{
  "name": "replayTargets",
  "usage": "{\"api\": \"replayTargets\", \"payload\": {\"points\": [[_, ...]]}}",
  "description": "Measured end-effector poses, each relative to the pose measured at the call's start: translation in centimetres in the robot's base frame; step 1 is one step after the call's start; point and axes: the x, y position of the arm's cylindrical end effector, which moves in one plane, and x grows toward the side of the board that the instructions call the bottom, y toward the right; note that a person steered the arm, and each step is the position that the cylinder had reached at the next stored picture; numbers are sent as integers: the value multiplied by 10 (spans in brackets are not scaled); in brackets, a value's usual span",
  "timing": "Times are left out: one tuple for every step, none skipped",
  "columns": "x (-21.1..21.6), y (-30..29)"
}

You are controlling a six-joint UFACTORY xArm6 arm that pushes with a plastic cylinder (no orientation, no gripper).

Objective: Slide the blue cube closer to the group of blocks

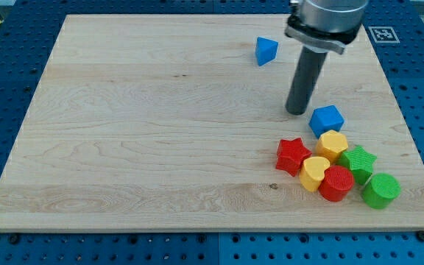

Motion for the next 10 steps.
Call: {"api": "replayTargets", "payload": {"points": [[4,3],[17,28],[34,57],[38,86],[35,105],[35,134],[35,158],[34,163],[34,184],[43,208]]}}
